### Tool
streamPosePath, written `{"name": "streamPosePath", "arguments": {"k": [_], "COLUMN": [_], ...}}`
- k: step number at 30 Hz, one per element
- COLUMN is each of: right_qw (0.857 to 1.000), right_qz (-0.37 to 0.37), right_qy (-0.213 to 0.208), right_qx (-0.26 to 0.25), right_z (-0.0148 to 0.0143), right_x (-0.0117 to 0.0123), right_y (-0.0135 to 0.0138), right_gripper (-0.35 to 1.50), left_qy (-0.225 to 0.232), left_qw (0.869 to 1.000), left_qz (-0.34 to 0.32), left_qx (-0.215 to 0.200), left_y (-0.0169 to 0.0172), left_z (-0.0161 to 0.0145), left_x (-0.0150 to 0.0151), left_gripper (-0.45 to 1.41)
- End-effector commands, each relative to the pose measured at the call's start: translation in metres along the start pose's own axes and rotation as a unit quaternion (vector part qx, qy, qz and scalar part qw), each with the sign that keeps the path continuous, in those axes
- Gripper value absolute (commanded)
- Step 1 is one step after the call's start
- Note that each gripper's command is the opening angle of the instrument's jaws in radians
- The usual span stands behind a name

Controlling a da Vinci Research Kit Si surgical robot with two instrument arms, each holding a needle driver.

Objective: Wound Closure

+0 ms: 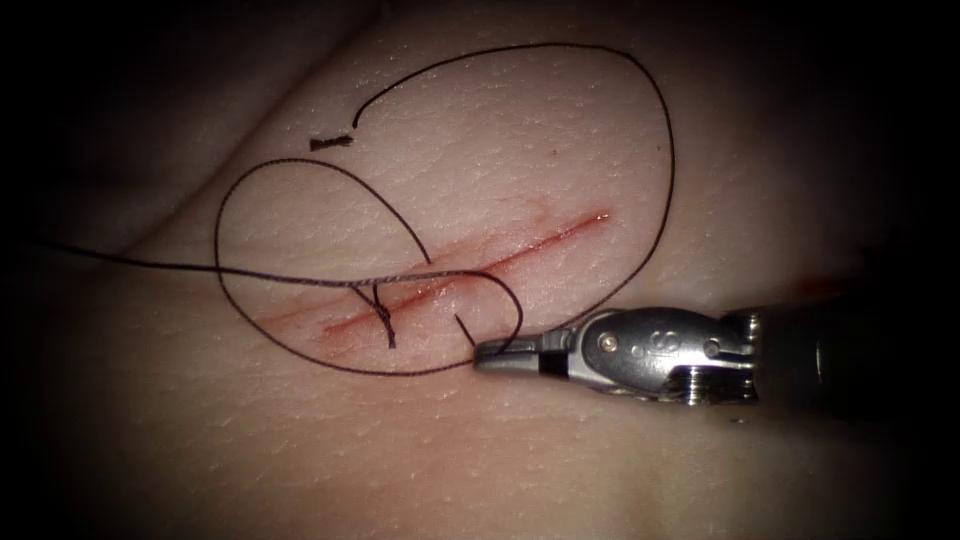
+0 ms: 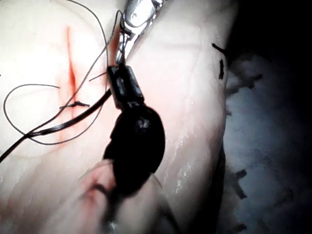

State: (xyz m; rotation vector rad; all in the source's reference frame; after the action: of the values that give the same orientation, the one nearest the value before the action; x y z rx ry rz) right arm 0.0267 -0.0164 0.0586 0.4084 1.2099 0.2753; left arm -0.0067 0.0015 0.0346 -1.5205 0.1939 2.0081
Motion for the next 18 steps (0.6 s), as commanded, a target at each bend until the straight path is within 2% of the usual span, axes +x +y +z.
{"name": "streamPosePath", "arguments": {"k": [1, 9, 18], "right_qw": [1.0, 0.999, 0.995], "right_qz": [-0.003, -0.021, -0.049], "right_qy": [-0.003, -0.007, -0.022], "right_qx": [0.008, 0.04, 0.083], "right_z": [-0.0001, -0.0015, -0.0023], "right_x": [0.0001, 0.0025, 0.0064], "right_y": [-0.0023, -0.01, -0.0185], "right_gripper": [-0.35, -0.35, -0.35], "left_qy": [0.001, 0.004, 0.0], "left_qw": [1.0, 1.0, 1.0], "left_qz": [-0.001, 0.002, 0.006], "left_qx": [-0.002, -0.011, -0.017], "left_y": [0.0009, 0.0021, 0.0022], "left_z": [0.0005, 0.0021, 0.0026], "left_x": [-0.0006, -0.001, -0.0021], "left_gripper": [-0.45, -0.45, -0.45]}}
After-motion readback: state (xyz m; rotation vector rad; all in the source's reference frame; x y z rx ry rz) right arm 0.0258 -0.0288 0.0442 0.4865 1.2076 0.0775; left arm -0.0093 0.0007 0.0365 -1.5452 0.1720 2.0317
